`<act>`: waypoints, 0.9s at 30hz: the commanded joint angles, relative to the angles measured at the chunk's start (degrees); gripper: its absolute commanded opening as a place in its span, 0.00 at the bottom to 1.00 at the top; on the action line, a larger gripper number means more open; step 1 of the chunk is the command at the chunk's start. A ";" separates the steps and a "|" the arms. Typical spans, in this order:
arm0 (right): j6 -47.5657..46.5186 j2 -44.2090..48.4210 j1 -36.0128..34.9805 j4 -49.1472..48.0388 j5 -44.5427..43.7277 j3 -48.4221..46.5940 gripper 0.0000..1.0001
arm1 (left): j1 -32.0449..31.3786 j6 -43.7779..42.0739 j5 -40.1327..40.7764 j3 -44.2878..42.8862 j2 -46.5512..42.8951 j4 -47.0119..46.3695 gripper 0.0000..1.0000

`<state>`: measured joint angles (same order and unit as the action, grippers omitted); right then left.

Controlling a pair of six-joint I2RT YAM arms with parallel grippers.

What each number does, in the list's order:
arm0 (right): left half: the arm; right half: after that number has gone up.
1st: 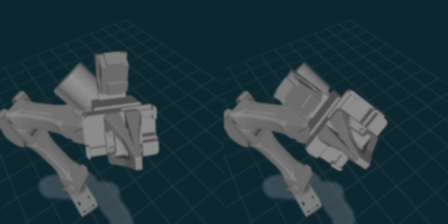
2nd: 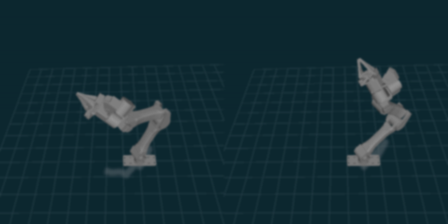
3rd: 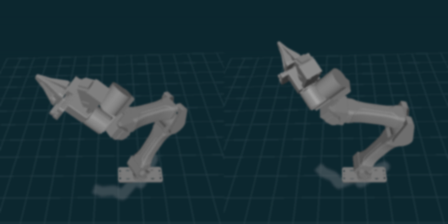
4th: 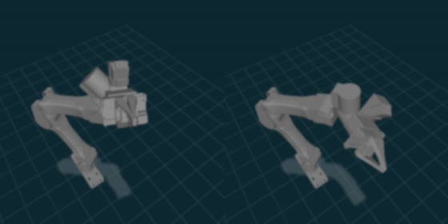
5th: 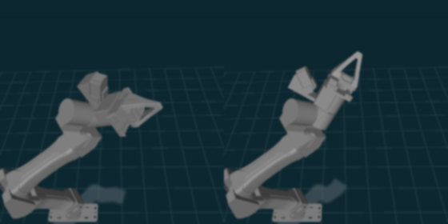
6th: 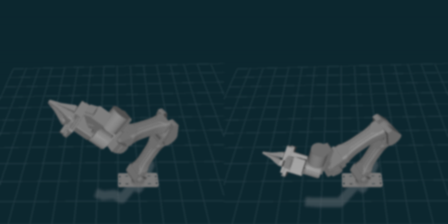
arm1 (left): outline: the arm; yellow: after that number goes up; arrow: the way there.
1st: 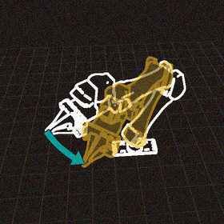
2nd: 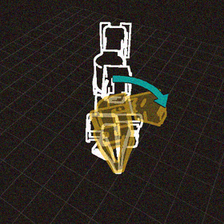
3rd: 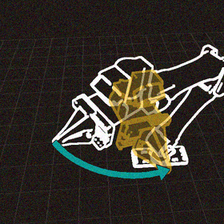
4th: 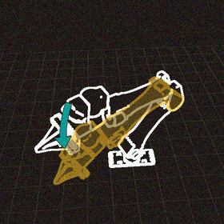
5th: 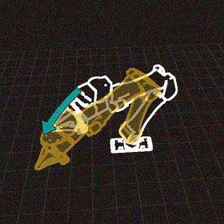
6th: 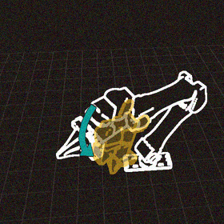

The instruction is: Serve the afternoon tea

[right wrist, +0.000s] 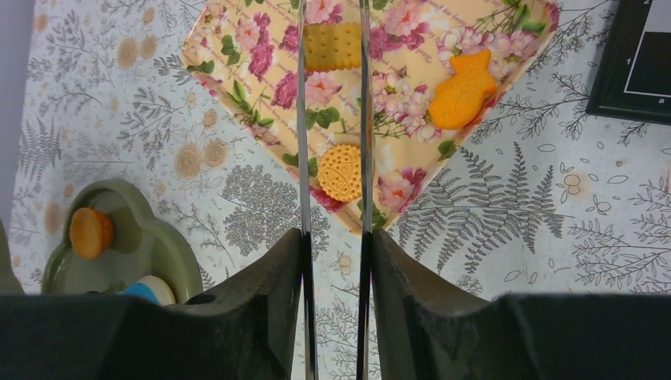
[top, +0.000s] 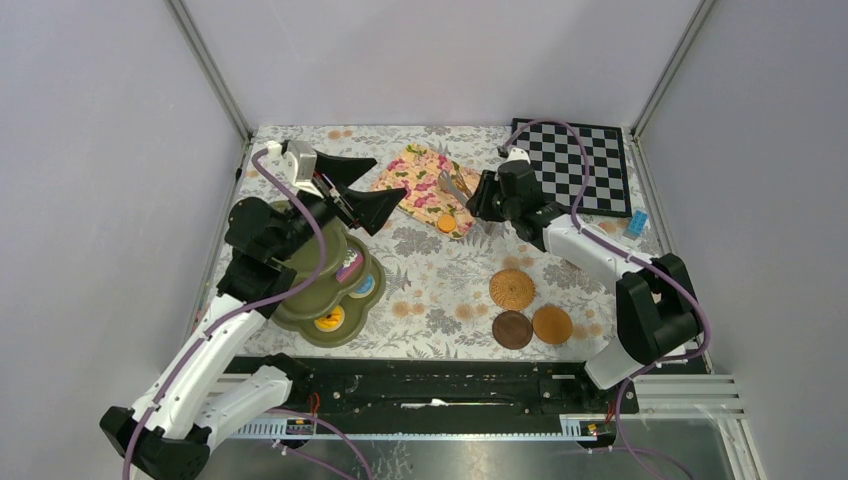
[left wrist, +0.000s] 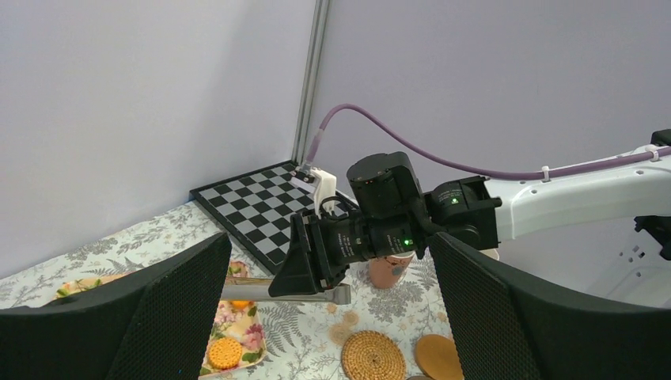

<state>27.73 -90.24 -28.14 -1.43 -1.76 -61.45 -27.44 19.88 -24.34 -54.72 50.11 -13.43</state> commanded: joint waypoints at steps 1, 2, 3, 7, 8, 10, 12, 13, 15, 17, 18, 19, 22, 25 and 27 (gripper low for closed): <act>2.67 3.48 1.00 -4.96 3.47 1.00 0.40 | -0.24 -1.34 2.20 0.05 -1.89 -2.09 0.99; 2.74 3.78 1.14 -5.19 3.70 1.24 0.40 | -0.22 -1.52 2.53 0.01 -2.11 -1.92 0.99; 2.82 4.05 1.28 -5.36 3.96 1.39 0.40 | -0.18 -1.77 2.97 -0.10 -2.44 -1.75 0.99; 2.88 5.53 1.51 -5.42 5.51 1.48 0.41 | -0.06 -2.83 5.45 -0.68 -3.49 -0.84 0.99; 2.76 5.96 1.51 -5.49 6.04 1.45 0.41 | 0.01 -3.09 6.16 -0.69 -3.88 -0.73 0.99; 2.40 7.10 1.51 -5.47 7.37 1.37 0.41 | 0.10 -3.70 7.72 -0.61 -4.73 -0.74 0.99; 2.13 8.55 1.51 -5.51 8.89 1.26 0.41 | 0.19 -4.17 9.35 -0.57 -5.71 -0.56 0.99; 2.05 9.36 1.51 -5.58 10.15 1.16 0.41 | 0.26 -4.34 9.94 -0.52 -6.16 -0.47 0.99; 2.02 10.89 1.44 -5.55 12.83 0.63 0.41 | 0.43 -4.58 10.99 -0.40 -6.97 -0.52 0.99; 2.56 12.33 1.42 -5.58 16.49 -0.06 0.40 | 0.77 -4.75 11.71 -0.26 -7.72 -0.54 0.99; 3.01 13.01 1.30 -5.86 18.55 -0.49 0.40 | 0.88 -4.84 12.07 -0.22 -7.98 -0.54 0.99; 3.46 13.71 1.00 -6.19 20.25 -0.94 0.40 | 1.02 -4.85 12.70 -0.14 -8.33 -0.54 0.99; 4.38 15.79 -1.57 -6.56 22.77 -1.93 0.40 | 1.16 -4.72 14.05 -0.42 -9.77 -0.61 0.99; 4.34 16.62 -5.19 -5.55 23.48 -3.86 0.39 | 1.16 -3.97 15.02 -1.49 -11.09 -0.98 0.99; 4.45 17.02 -7.61 -5.02 23.47 -5.11 0.39 | 1.16 -3.59 15.40 -2.59 -11.57 -0.83 0.99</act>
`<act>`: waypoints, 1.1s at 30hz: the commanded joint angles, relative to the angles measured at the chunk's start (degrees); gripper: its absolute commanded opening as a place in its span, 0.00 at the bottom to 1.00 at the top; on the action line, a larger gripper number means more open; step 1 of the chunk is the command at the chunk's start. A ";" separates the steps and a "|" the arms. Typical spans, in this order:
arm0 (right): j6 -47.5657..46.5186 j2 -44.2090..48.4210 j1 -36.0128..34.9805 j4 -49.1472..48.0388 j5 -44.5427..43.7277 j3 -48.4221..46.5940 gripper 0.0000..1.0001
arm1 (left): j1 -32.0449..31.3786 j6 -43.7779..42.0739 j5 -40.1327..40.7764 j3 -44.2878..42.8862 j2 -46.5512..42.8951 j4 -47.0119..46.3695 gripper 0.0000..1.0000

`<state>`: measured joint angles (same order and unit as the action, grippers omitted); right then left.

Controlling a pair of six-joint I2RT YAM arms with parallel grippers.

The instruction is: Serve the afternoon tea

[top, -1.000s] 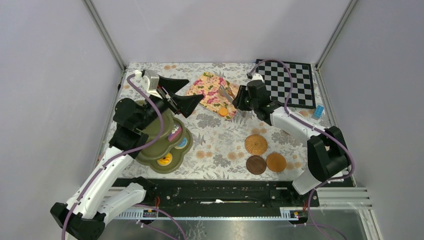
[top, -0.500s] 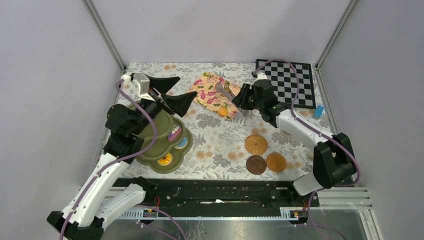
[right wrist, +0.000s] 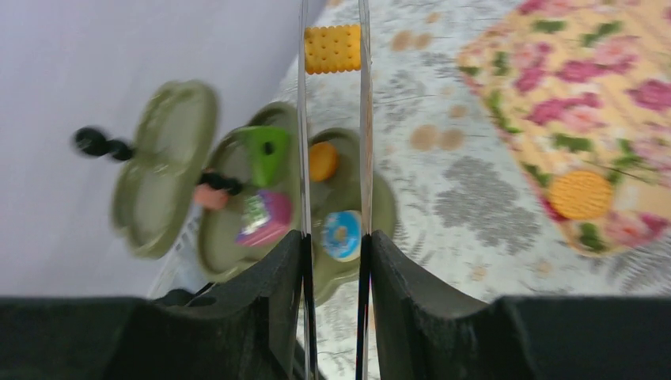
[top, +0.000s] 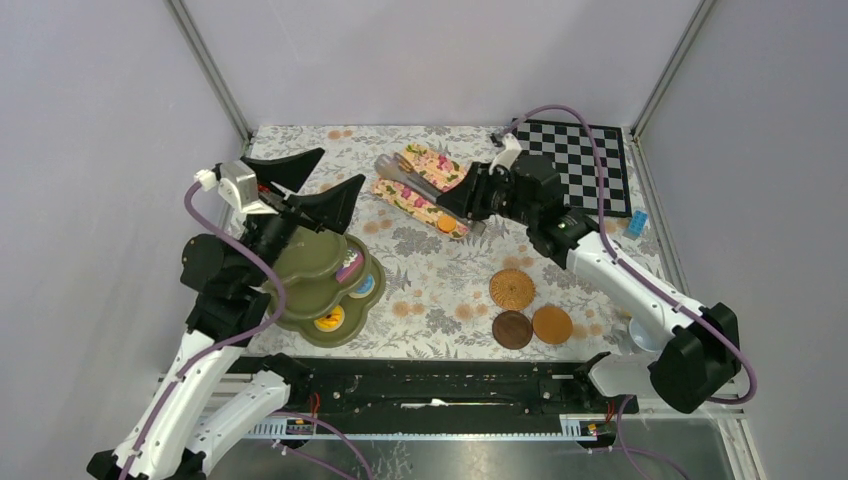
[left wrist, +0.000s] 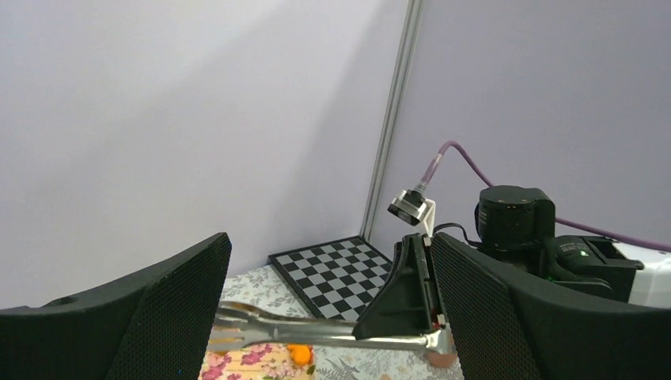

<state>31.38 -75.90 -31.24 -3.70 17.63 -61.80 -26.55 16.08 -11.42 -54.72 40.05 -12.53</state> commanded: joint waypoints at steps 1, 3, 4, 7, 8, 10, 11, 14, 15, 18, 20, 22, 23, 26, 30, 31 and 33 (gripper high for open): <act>0.94 2.87 -5.62 -2.82 4.16 -5.26 0.39 | 0.27 0.26 2.50 -3.00 -1.63 -1.64 0.99; 1.18 2.87 -7.70 -2.80 4.18 -6.31 0.39 | 0.27 0.27 2.50 -3.43 -2.11 -1.54 0.99; 1.23 2.68 -8.66 -2.80 4.17 -6.84 0.39 | 0.27 0.27 2.60 -3.38 -2.24 -1.58 0.99; 1.48 1.66 -11.43 -2.76 4.49 -8.32 0.39 | 0.27 0.27 2.93 -3.16 -2.34 -1.53 0.99; 1.39 1.46 -12.54 -2.73 4.44 -8.60 0.39 | 0.27 0.30 3.00 -3.13 -2.36 -1.53 0.99; 1.31 1.19 -13.79 -2.71 4.34 -9.04 0.39 | 0.27 0.44 2.93 -3.22 -2.26 -1.53 0.99; 1.30 1.06 -14.33 -2.71 4.39 -9.30 0.39 | 0.27 0.52 2.83 -3.42 -2.22 -1.45 0.99; 1.58 0.76 -15.57 -2.80 4.39 -9.85 0.39 | 0.27 0.69 2.64 -3.88 -2.13 -1.27 0.99; 1.77 0.59 -15.94 -2.80 4.51 -9.96 0.39 | 0.27 0.77 2.68 -3.93 -2.09 -1.22 0.99; 1.97 -0.14 -17.09 -2.71 5.01 -9.97 0.39 | 0.27 0.95 2.57 -4.10 -2.12 -1.03 0.99; 1.58 -0.65 -17.64 -2.73 5.21 -9.79 0.39 | 0.26 1.13 2.48 -4.19 -2.01 -0.84 0.99; 1.20 -1.24 -17.99 -2.55 5.00 -9.82 0.40 | 0.26 1.30 2.39 -4.48 -1.86 -0.59 0.99; 0.94 -1.60 -18.16 -2.54 4.72 -9.94 0.40 | 0.24 1.39 2.29 -4.62 -1.83 -0.52 0.99; 0.56 -2.72 -18.78 -2.54 4.19 -10.78 0.40 | 0.24 1.87 2.02 -4.66 -1.91 -0.31 0.99; 0.13 -4.01 -19.67 -2.37 3.61 -12.03 0.42 | 0.28 1.58 2.28 -3.63 -2.34 -0.31 0.99; -0.02 -4.33 -19.79 -2.17 3.37 -12.30 0.42 | 0.27 1.33 2.48 -3.38 -2.41 -0.28 0.99; -0.49 -4.95 -19.98 -1.66 2.93 -12.68 0.43 | 0.22 0.95 2.76 -3.16 -2.50 0.07 0.99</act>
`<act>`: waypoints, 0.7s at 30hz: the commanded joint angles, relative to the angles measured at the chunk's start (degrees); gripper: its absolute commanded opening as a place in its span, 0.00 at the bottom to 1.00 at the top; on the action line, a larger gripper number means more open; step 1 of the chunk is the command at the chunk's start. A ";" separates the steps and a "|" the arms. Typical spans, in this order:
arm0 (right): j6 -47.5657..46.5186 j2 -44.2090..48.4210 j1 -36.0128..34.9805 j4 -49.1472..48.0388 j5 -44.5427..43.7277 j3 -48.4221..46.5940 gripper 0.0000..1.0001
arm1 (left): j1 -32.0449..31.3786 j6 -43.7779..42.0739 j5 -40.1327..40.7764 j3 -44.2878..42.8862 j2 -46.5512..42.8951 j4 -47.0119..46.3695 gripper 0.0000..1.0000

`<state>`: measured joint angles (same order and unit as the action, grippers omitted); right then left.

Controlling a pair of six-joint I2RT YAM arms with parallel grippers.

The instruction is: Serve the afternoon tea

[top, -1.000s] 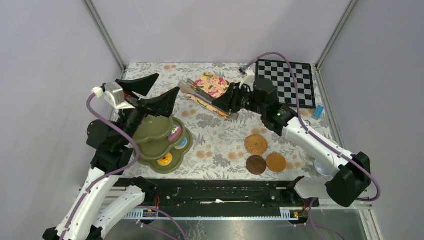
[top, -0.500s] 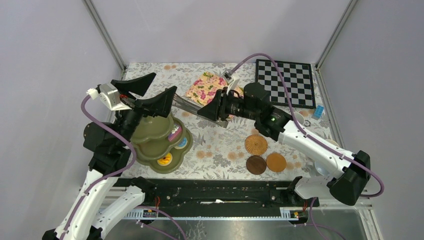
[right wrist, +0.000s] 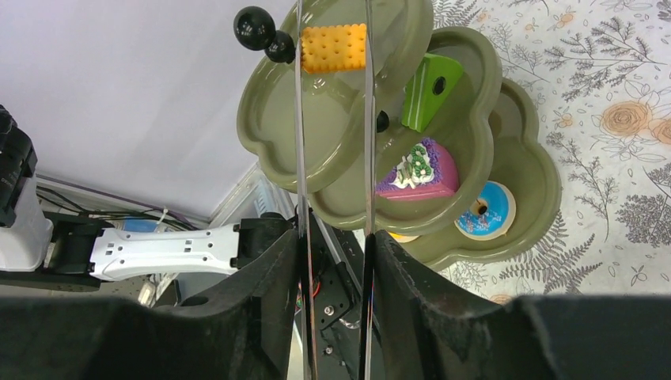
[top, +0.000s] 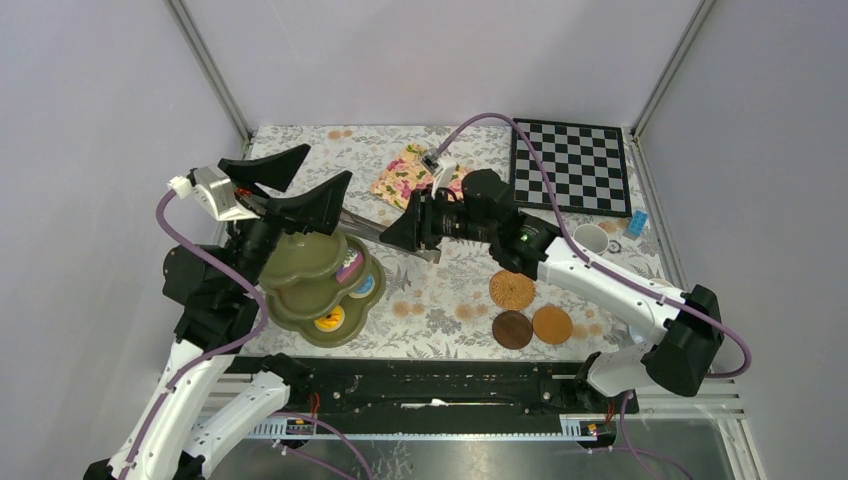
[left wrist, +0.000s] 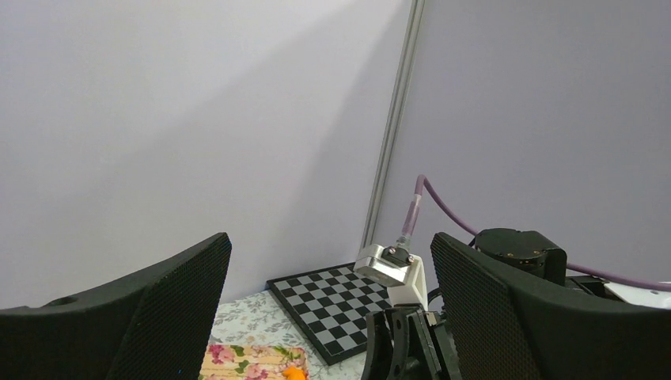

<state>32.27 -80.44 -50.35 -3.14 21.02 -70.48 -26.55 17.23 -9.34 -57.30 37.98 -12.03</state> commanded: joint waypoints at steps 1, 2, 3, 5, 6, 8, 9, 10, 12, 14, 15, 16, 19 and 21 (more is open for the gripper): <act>-1.60 -0.50 -0.97 -2.03 -0.85 -4.12 0.44 | 0.26 -0.34 0.69 -0.43 -0.55 -0.38 0.99; -1.81 -0.52 -0.98 -1.88 -1.33 -4.15 0.46 | 0.27 -0.40 0.80 -0.16 -0.74 -0.47 0.99; -2.04 -0.41 -0.98 -1.87 -1.88 -4.19 0.46 | 0.27 -0.44 0.82 0.13 -0.87 -0.57 0.99; -2.34 -0.50 -1.05 -1.80 -2.92 -4.18 0.48 | 0.26 -0.51 0.98 0.62 -1.23 -0.62 0.99; -2.54 -0.55 -1.06 -1.62 -3.50 -4.27 0.48 | 0.25 -0.60 1.18 0.75 -1.31 -0.62 0.99; -2.88 -0.82 -1.07 -1.17 -3.84 -4.72 0.49 | 0.22 -0.79 1.35 0.95 -1.46 -0.51 0.99; -2.97 -1.01 -1.04 -0.91 -3.87 -4.91 0.50 | 0.26 -0.87 1.36 1.04 -1.56 -0.47 0.99; -3.00 -1.32 -1.09 -0.81 -3.74 -5.26 0.50 | 0.27 -0.88 1.42 1.12 -1.61 -0.45 0.99; -3.00 -1.76 -1.09 -0.65 -3.53 -5.62 0.51 | 0.22 -0.97 1.53 1.35 -1.65 -0.49 0.99; -3.03 -1.91 -1.08 -0.69 -3.53 -5.85 0.52 | 0.27 -0.97 1.53 1.56 -1.66 -0.45 0.99; -3.11 -1.86 -1.07 -0.70 -3.59 -5.97 0.52 | 0.27 -0.97 1.59 1.65 -1.69 -0.45 0.99; -3.09 -1.73 -1.07 -0.66 -3.68 -5.99 0.52 | 0.27 -0.97 1.55 1.66 -1.68 -0.45 0.99; -3.43 -0.66 -1.09 -0.17 -4.47 -6.28 0.51 | 0.27 -1.02 1.60 1.83 -1.55 -0.45 0.99; -4.09 0.74 -1.07 0.51 -5.93 -6.43 0.50 | 0.27 -1.11 1.62 1.92 -1.45 -0.45 0.99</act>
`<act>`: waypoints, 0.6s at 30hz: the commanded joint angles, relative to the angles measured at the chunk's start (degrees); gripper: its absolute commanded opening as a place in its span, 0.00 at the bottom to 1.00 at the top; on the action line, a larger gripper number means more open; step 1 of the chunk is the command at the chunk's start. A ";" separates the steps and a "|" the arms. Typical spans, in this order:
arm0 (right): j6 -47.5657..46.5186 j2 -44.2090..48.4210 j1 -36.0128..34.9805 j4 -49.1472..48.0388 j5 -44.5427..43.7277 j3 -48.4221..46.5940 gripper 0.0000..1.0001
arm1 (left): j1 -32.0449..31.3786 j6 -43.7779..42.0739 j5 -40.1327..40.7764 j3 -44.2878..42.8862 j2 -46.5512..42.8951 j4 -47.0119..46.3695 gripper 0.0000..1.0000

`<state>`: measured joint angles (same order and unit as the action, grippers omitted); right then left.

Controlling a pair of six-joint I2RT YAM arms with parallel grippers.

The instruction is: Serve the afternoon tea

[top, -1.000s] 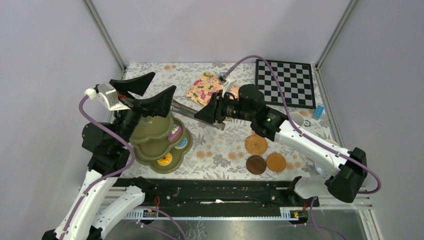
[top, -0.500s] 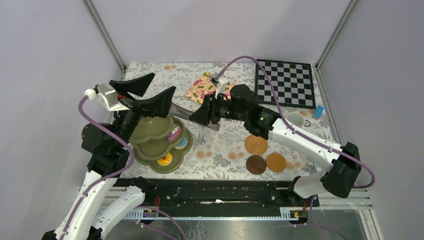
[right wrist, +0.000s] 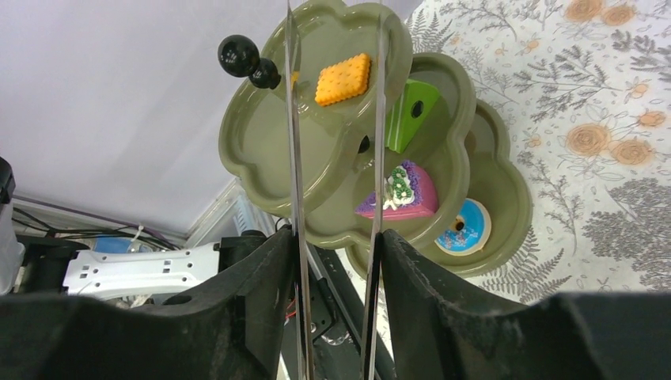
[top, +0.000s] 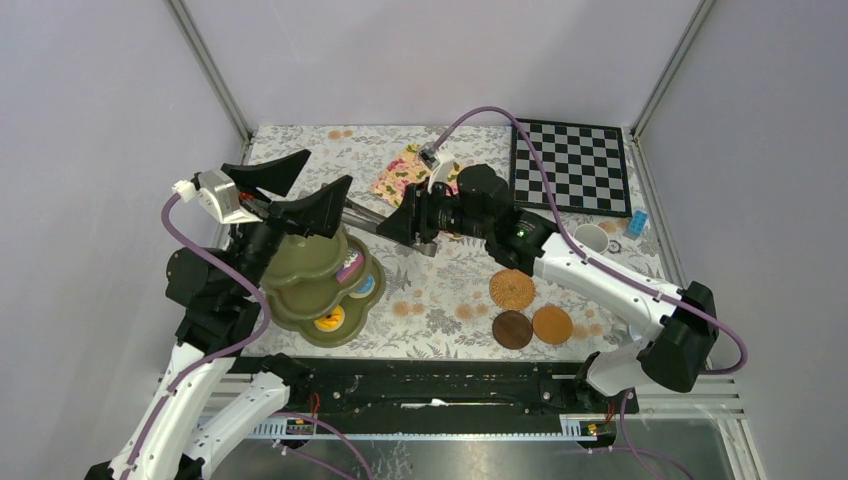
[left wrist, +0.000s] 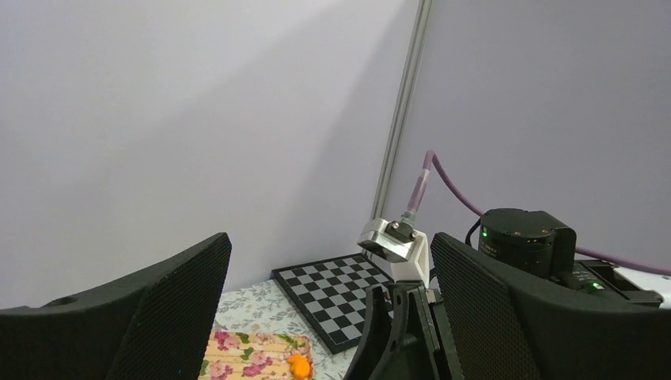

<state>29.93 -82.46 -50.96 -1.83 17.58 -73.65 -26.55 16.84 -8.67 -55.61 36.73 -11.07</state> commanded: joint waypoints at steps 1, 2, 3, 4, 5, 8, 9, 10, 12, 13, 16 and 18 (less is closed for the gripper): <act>-2.28 3.84 -0.46 -0.45 -3.63 -3.25 0.49 | 0.27 -0.75 0.97 0.31 -0.22 -1.43 0.99; -2.71 5.11 -0.49 -0.29 -5.21 -2.99 0.48 | 0.27 -0.76 1.08 0.39 -0.25 -1.41 0.99; -3.34 6.61 -0.46 -0.27 -7.66 -2.26 0.46 | 0.29 -0.76 1.08 0.48 -0.31 -1.44 0.99; -3.88 8.03 -0.47 -0.13 -9.62 -1.76 0.46 | 0.27 -0.76 1.03 0.46 -0.34 -1.44 0.99; -4.57 9.55 -0.46 0.23 -11.67 -0.91 0.46 | 0.27 -0.76 1.03 0.38 -0.34 -1.41 0.99; -7.60 13.13 -0.37 5.04 -19.90 0.16 0.46 | 0.27 -0.76 0.79 -0.45 -0.81 -1.45 0.99; -8.82 14.07 -0.41 6.68 -22.76 0.70 0.46 | 0.27 -0.76 0.74 -0.72 -1.04 -1.42 0.99; -9.89 14.93 -0.28 8.14 -26.05 1.44 0.46 | 0.23 -0.80 0.68 -0.94 -1.30 -1.42 0.99; -11.75 16.47 0.51 10.91 -31.49 3.12 0.46 | 0.27 -0.92 0.83 -0.88 -1.70 -1.54 0.99; -12.74 16.87 1.35 12.20 -33.51 4.34 0.46 | 0.27 -0.93 0.94 -0.71 -1.81 -1.55 0.99; -12.33 16.55 6.73 14.69 -33.77 7.95 0.46 | 0.27 -0.93 0.98 0.11 -1.64 -1.76 0.99; -11.03 15.11 11.28 16.28 -30.30 10.05 0.47 | 0.27 -0.85 0.88 0.39 -1.42 -1.76 0.99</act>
<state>19.73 -64.34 -46.81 8.40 -9.89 -68.03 -26.55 16.49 -8.51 -55.46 35.27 -10.68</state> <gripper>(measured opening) 0.467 0.990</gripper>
